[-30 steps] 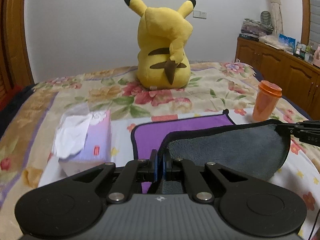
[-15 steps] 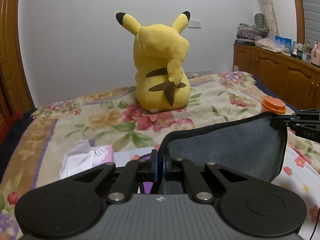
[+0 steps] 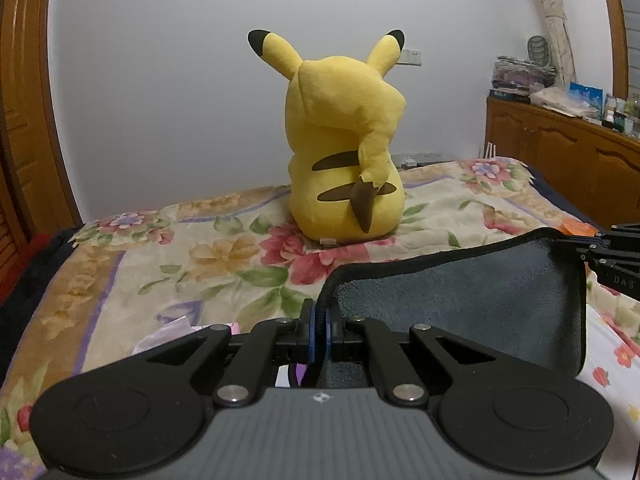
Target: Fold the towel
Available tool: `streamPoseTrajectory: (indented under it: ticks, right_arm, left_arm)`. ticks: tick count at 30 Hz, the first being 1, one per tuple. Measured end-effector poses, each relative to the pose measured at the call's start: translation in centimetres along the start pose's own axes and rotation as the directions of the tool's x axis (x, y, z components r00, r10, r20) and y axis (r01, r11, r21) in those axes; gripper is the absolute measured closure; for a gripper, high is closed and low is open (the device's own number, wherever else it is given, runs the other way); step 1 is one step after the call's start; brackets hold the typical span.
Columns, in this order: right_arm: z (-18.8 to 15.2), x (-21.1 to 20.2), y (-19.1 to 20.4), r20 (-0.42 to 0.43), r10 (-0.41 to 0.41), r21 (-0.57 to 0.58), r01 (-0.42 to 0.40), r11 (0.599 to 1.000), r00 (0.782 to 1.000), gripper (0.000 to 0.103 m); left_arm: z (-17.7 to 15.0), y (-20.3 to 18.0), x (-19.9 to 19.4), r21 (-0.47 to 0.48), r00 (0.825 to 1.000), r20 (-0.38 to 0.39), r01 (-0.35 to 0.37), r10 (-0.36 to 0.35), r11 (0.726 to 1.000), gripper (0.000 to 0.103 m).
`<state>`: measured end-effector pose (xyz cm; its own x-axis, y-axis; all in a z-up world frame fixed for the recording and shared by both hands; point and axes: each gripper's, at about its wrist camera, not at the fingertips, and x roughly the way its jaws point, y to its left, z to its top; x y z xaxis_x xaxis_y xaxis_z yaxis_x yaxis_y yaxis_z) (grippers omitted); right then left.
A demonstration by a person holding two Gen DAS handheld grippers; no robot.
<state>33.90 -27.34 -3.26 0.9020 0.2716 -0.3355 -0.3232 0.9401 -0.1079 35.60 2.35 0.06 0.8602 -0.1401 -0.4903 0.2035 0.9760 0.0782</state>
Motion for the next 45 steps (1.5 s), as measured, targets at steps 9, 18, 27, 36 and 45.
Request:
streamPoseTrajectory:
  ticks: [9,18,27,36,45]
  right_arm:
    - [-1.4,3.4,-0.8,-0.030,-0.034,0.008,0.034,0.999,0.999,0.099]
    - [-4.1,6.6,-0.9,-0.082,-0.030,0.014,0.031,0.999,0.996,0.099]
    - [-5.8,9.2,-0.6,-0.155,-0.012,0.010,0.014,1.000,0.988,0.099]
    - [-6.2,9.7,-0.9,-0.191,-0.008,0.058,0.019,0.998,0.982,0.088]
    - [-5.0,7.7,-0.2,-0.185,0.006,0.078,0.008,0.997,0.983,0.051]
  left_arm:
    - [-0.5,0.3,4.6,-0.024,0.999,-0.032,-0.017,0.016,1.000,0.097]
    - [-2.2,0.9,9.8,-0.096,0.995,-0.101,-0.029,0.019,0.995,0.097]
    - [-4.4,1.2,13.1,-0.137,0.986,-0.160,-0.073,0.051,0.988,0.097]
    - [-4.1,1.1,13.3,-0.091,0.983,-0.164,-0.095,0.079,0.991,0.040]
    - [-4.1,0.9,9.8,-0.110,0.982,-0.174,-0.088,0.068,0.990,0.021]
